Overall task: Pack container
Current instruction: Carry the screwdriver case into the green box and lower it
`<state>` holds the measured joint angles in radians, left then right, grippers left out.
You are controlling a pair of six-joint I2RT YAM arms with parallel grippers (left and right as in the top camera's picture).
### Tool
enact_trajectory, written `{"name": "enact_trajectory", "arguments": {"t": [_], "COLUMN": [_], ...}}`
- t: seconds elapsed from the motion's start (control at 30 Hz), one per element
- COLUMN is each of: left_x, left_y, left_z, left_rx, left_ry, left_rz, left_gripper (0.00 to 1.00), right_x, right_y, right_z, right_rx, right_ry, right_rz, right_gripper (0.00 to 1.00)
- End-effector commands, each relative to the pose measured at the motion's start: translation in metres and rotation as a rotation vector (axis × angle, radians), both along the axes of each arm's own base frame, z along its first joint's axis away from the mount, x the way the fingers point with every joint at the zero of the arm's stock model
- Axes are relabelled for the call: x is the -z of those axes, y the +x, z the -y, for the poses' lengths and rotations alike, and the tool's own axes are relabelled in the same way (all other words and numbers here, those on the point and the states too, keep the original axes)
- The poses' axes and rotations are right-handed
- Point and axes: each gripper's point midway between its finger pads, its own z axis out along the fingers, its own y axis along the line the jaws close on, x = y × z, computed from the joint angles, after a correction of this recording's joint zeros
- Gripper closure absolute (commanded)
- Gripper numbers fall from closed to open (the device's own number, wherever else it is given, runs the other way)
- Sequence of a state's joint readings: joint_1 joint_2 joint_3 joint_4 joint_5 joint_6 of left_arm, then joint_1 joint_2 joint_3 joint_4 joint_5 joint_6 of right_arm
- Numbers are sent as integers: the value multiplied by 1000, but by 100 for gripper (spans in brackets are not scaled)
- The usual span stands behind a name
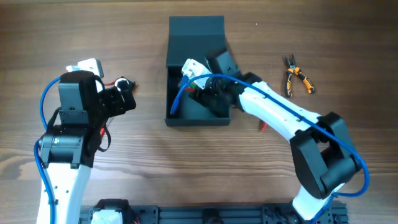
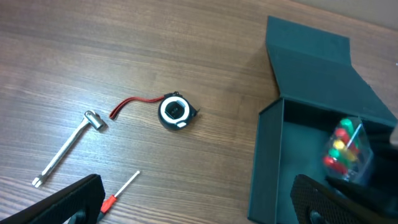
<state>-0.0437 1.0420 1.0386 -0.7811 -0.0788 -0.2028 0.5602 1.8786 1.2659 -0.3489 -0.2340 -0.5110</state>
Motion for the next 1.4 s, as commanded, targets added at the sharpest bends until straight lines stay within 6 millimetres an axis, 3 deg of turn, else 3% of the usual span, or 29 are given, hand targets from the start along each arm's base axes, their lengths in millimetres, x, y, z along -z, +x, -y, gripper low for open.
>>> {"name": "enact_trajectory", "arguments": {"t": [0.0,0.27,0.43,0.63,0.83,0.93,1.07,1.27,1.3,1.37], "left_x": [-8,-8,-8,-8,-8,-8,-8,-8,-8,-8], "left_y": [2,2,2,2,2,2,2,2,2,2], "left_z": [-3,-3,-3,-3,-3,-3,-3,-3,-3,-3], "left_rx": [0,0,0,0,0,0,0,0,0,0], "left_ry": [14,14,14,14,15,14,14,15,14,15], "left_rz": [18,18,18,18,18,18,18,18,18,18], "left_gripper": [0,0,0,0,0,0,0,0,0,0], "right_x": [-32,-38,-31,-26,17,28,24,23,22,21], "right_y": [8,5,-3,-2,1,10,27,33,36,42], "right_z": [11,10,15,10,9,12,15,19,23,28], "right_rx": [-30,-67,-271,-393,-405,-386,-343,-314,-282,-228], "right_ry": [-98,-124,-228,-252,-284,-316,-349,-341,-338,-322], "right_rz": [57,58,125,182,114,128,192,194,190,179], "right_gripper": [96,96,96,96,96,96,96,96,80,62]}}
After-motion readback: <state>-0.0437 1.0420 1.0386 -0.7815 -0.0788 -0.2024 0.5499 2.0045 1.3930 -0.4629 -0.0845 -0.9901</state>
